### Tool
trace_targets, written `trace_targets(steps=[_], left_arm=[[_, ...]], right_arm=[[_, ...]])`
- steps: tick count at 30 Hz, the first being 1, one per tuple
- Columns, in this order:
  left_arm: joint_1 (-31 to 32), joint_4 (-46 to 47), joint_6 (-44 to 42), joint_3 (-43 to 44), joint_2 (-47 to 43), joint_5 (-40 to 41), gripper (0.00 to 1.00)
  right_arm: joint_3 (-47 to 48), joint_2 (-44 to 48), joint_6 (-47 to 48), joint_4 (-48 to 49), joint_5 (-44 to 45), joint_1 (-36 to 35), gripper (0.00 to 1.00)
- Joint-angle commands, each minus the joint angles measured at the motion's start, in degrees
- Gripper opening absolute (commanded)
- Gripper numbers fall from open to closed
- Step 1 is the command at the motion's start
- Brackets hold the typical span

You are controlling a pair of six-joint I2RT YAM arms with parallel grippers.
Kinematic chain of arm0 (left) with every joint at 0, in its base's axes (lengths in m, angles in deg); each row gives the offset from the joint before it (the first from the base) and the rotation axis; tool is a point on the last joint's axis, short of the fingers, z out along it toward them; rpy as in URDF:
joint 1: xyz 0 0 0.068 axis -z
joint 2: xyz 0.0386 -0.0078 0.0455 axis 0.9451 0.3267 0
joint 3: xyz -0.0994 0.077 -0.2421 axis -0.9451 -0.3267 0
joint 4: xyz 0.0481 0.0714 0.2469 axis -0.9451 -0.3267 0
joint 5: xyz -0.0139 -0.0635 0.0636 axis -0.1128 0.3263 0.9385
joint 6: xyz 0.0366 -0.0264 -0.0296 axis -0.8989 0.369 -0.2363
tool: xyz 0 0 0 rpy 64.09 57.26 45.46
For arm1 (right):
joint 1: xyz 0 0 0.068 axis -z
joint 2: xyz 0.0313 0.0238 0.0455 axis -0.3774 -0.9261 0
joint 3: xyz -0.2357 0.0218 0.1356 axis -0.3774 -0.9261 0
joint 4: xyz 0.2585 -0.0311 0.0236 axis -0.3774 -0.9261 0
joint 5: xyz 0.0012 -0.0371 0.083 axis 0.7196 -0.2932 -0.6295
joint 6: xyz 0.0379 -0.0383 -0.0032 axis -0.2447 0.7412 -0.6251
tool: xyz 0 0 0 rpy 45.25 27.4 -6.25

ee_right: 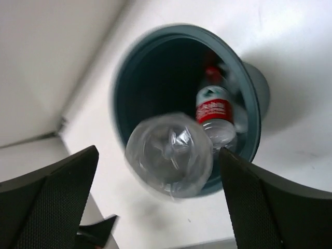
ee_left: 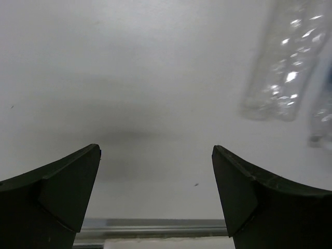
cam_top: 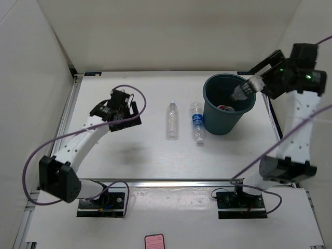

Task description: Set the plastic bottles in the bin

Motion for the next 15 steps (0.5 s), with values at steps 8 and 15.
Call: trace_targets(steps=[8, 15], left_arm=[[2.28, 2.85, 1.94, 23.83, 20.56, -15.47, 1.0], [8.35, 0.56, -0.08, 36.67, 35.34, -17.31, 1.0]], right_arm=[[-8.77, 1.17, 2.12, 2.35, 4.64, -2.8, 1.0], [-11.59, 2.33, 3.97, 3.59, -0.72, 1.69, 1.0]])
